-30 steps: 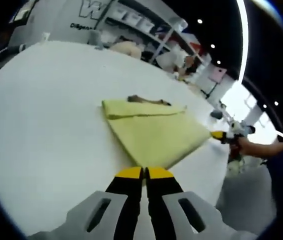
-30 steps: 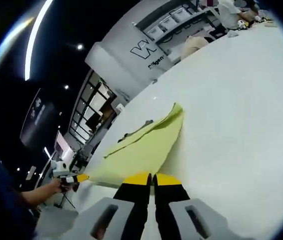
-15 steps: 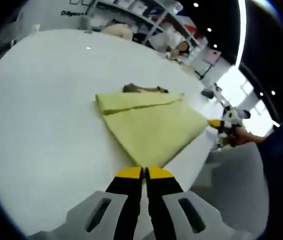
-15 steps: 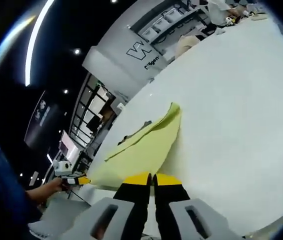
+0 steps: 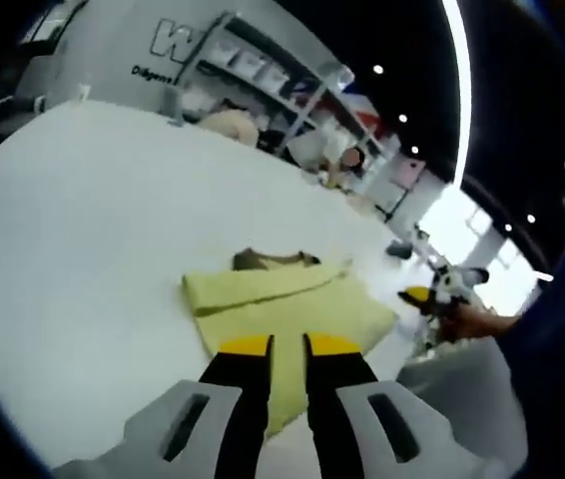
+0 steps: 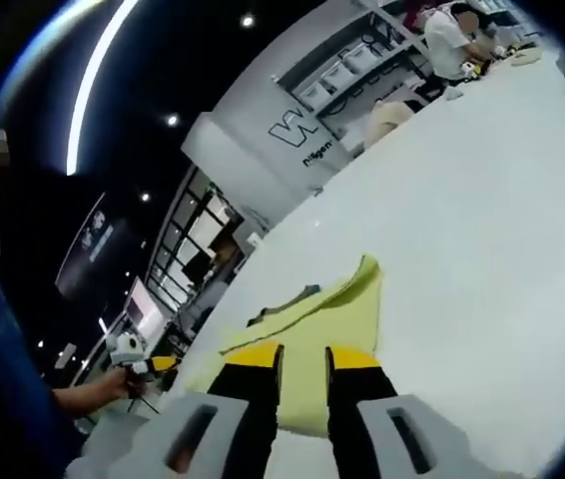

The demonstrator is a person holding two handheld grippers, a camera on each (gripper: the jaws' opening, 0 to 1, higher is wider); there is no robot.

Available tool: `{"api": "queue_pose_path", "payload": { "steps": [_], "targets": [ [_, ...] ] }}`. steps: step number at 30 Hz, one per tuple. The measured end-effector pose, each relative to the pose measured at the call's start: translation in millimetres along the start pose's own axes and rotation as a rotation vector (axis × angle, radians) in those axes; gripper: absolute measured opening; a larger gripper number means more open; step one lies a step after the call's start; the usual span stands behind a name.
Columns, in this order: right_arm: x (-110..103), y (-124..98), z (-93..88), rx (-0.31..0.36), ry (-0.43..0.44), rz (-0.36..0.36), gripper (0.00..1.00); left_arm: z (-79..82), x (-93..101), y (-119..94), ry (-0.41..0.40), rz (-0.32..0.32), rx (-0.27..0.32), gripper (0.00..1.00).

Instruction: Fold the garment on the visible template until the final outline fits inside the template.

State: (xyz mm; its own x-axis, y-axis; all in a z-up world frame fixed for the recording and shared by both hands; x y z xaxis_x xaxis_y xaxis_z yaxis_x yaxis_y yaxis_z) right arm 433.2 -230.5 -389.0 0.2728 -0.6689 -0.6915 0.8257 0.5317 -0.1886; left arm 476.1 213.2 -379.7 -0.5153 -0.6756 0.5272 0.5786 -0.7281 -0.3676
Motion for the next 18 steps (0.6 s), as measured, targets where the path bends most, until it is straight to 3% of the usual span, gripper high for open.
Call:
{"api": "queue_pose_path", "payload": {
  "steps": [3, 7, 8, 13, 18],
  "targets": [
    [0, 27, 1.4, -0.056, -0.047, 0.028, 0.13, -2.2, 0.3, 27, 0.004, -0.031, -0.061, 0.10],
    [9, 51, 0.0, -0.122, -0.093, 0.037, 0.10, -3.0, -11.8, 43, -0.017, -0.032, -0.103, 0.10],
    [16, 62, -1.7, -0.182, -0.118, 0.037, 0.09, -1.2, -10.1, 49, -0.015, -0.031, -0.111, 0.09],
    [29, 88, -3.2, -0.304, -0.222, 0.043, 0.06, -1.3, -18.9, 62, -0.022, -0.029, -0.176, 0.09],
    [28, 97, -3.1, -0.331, -0.254, 0.048, 0.04, 0.4, -23.3, 65, 0.007, -0.016, -0.196, 0.06]
  ]
}}
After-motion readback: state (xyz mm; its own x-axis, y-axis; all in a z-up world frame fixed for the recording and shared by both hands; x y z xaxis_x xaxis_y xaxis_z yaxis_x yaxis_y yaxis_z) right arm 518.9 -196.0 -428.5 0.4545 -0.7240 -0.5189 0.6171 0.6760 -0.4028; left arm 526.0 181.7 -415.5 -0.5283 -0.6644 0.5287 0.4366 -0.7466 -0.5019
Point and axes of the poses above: the point that each gripper's makers call its tool centre point, and the gripper's own axes: y roughly forward along the fingers, x roughly to its right, z roughly out of its top, the point moved 10 cm from there along -y, roughly backward along the fingers, and after that the axes turned 4 degrees about x, right-handed, at the moved point
